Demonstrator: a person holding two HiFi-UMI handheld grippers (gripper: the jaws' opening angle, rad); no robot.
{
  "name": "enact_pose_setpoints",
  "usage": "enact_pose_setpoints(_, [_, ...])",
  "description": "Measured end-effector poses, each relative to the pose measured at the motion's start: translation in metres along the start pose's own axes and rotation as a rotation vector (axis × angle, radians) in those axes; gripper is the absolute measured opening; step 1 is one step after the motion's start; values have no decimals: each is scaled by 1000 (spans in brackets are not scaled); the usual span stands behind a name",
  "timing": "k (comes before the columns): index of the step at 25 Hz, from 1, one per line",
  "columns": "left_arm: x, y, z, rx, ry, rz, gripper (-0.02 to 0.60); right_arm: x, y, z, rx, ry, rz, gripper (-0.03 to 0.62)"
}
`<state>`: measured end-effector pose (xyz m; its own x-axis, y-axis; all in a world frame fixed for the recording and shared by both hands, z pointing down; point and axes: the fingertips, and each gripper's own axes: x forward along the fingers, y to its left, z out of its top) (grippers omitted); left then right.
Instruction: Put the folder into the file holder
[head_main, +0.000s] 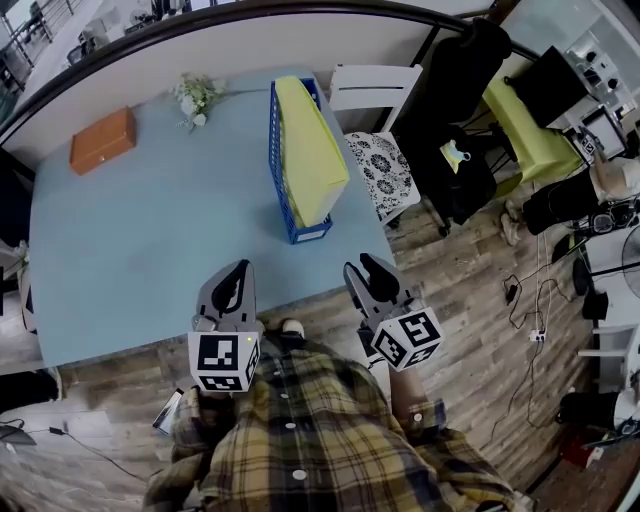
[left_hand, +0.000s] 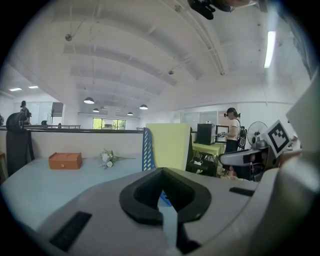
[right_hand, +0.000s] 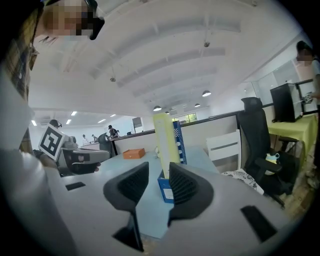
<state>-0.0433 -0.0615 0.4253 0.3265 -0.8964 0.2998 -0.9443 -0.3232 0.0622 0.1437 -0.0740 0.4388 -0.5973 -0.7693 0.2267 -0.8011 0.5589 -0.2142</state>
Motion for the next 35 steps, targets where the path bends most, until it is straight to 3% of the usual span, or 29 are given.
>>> enact_pose_setpoints(6, [-3,-11,-4,0,2,1,-9,-12,-3,-5,15,5,4,33])
enact_pose_setpoints(11, [-5,-19,-7,-2,6,9,-9,-18,-8,-10,21,17,15,5])
enact_pose_setpoints(35, [-5,-15,-13,-11,20,42,-9,-14,-25,-15,-3,52,-13,2])
